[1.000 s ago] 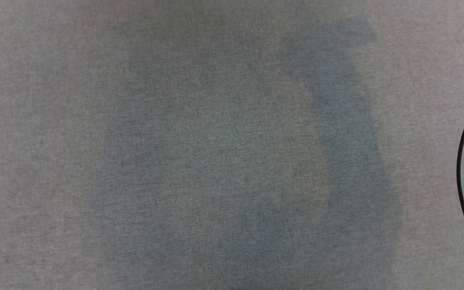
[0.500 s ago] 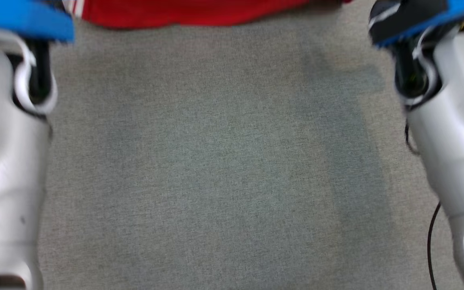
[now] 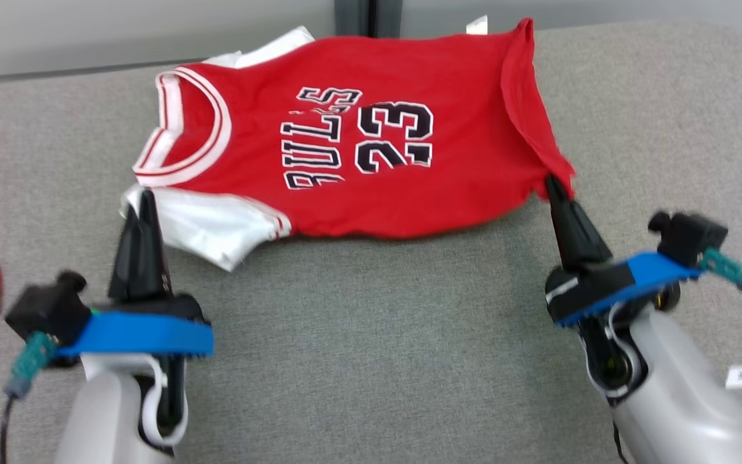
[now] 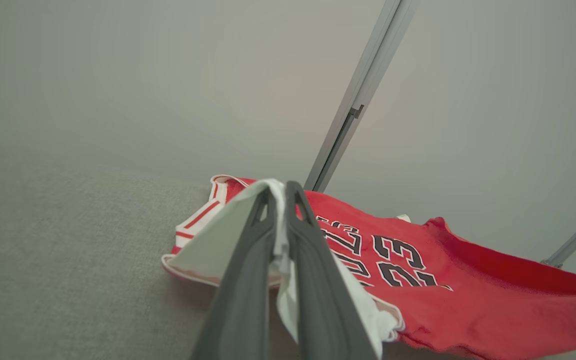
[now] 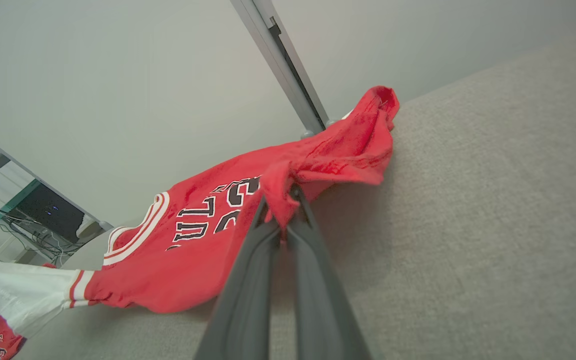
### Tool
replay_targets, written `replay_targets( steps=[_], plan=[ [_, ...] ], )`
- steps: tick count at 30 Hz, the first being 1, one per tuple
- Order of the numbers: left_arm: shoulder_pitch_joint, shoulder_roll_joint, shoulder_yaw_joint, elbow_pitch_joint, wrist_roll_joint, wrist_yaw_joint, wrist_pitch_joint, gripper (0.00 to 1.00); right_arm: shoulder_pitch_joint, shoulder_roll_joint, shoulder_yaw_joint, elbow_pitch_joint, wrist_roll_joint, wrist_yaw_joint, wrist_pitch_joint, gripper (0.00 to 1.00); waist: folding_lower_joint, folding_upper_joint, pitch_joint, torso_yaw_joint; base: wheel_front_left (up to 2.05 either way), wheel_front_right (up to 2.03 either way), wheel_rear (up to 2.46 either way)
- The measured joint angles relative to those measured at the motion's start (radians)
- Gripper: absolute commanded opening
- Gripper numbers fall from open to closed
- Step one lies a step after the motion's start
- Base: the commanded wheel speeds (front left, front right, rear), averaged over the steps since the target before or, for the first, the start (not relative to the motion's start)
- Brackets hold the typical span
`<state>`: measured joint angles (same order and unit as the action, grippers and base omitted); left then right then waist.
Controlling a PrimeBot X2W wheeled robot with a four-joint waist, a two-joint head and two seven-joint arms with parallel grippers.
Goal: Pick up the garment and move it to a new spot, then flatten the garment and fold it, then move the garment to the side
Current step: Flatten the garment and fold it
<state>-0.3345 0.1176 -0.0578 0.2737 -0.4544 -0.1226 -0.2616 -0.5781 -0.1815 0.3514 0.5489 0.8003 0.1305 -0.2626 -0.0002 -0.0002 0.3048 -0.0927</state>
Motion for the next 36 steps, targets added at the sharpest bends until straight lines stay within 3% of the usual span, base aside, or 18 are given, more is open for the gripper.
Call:
replay_targets(
  steps=[7, 19, 28, 36],
  plan=[
    [0.213, -0.041, 0.006, -0.021, 0.062, 0.000, 0.000, 0.00, 0.208, -0.001, -0.025, -0.019, 0.032, 0.000, 0.000, 0.00, 0.0000, -0.0001, -0.075, 0.016, 0.00, 0.00, 0.00],
    [0.460, -0.066, 0.024, -0.133, 0.030, 0.036, 0.000, 0.00, 0.424, -0.013, -0.037, -0.049, 0.045, 0.000, 0.000, 0.00, 0.0000, -0.0002, -0.175, 0.016, 0.00, 0.00, 0.00],
    [0.588, -0.067, -0.023, -0.188, 0.015, 0.074, 0.000, 0.00, 0.573, -0.040, -0.068, -0.122, 0.032, 0.000, 0.034, 0.00, 0.0001, -0.0001, -0.220, 0.033, 0.00, 0.00, 0.00],
    [0.611, -0.067, -0.046, -0.196, 0.005, 0.081, 0.000, 0.00, 0.649, -0.020, -0.127, -0.206, -0.020, 0.000, 0.110, 0.00, 0.0002, 0.0001, -0.223, 0.031, 0.00, 0.00, 0.00]
  ],
)
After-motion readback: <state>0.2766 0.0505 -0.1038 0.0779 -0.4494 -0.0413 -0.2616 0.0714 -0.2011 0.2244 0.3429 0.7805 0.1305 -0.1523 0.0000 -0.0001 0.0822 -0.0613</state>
